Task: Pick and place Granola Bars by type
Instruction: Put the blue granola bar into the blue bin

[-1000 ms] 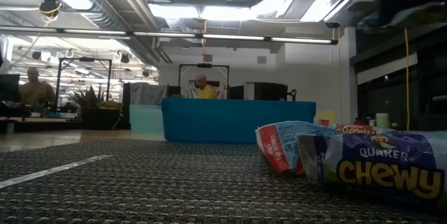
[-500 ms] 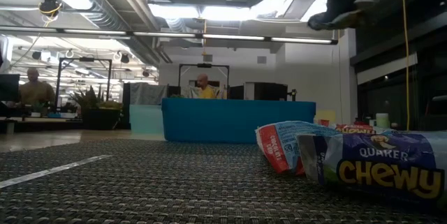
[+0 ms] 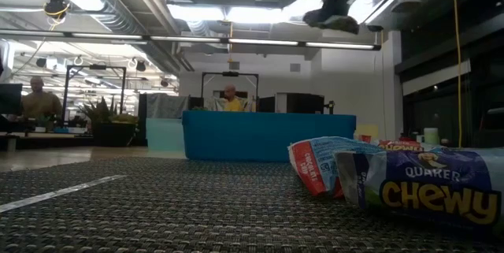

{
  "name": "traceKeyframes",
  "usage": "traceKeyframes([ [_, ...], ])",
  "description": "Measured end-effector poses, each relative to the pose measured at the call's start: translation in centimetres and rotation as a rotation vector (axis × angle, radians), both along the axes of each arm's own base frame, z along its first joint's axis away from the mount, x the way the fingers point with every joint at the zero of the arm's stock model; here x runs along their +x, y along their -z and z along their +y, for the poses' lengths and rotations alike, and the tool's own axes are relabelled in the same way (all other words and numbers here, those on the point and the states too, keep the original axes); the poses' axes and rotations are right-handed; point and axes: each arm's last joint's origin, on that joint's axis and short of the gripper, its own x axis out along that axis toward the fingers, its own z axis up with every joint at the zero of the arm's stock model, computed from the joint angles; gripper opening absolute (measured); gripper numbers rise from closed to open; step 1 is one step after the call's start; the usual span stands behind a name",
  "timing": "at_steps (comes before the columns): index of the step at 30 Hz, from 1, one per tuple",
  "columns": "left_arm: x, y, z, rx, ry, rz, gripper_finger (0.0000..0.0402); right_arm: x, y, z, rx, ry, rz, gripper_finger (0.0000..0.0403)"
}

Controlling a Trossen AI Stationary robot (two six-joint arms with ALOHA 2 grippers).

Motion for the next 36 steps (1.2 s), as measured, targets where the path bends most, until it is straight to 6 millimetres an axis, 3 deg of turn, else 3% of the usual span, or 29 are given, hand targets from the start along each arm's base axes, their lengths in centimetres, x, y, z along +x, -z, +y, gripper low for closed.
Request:
traceKeyframes([
  [11, 0.0, 0.0, 0.0, -0.018, 0.000, -0.011, 0.0228, 3.9, 3.3, -1.3, -0.041, -0.091, 0.033, 0.0055],
  [19, 0.0, 0.0, 0.0, -0.030, -0.006, -0.022, 0.0228, 6.3, 7.0, -1.5, 0.023, -0.177, -0.007, 0.0055],
  [26, 0.0, 0.0, 0.0, -0.054, -0.018, -0.044, 0.0228, 7.1, 11.0, -0.7, 0.010, -0.227, -0.004, 0.0055],
  [36, 0.0, 0.0, 0.0, -0.083, -0.036, -0.074, 0.0228, 7.2, 14.0, -0.1, -0.012, -0.247, -0.054, 0.0055],
])
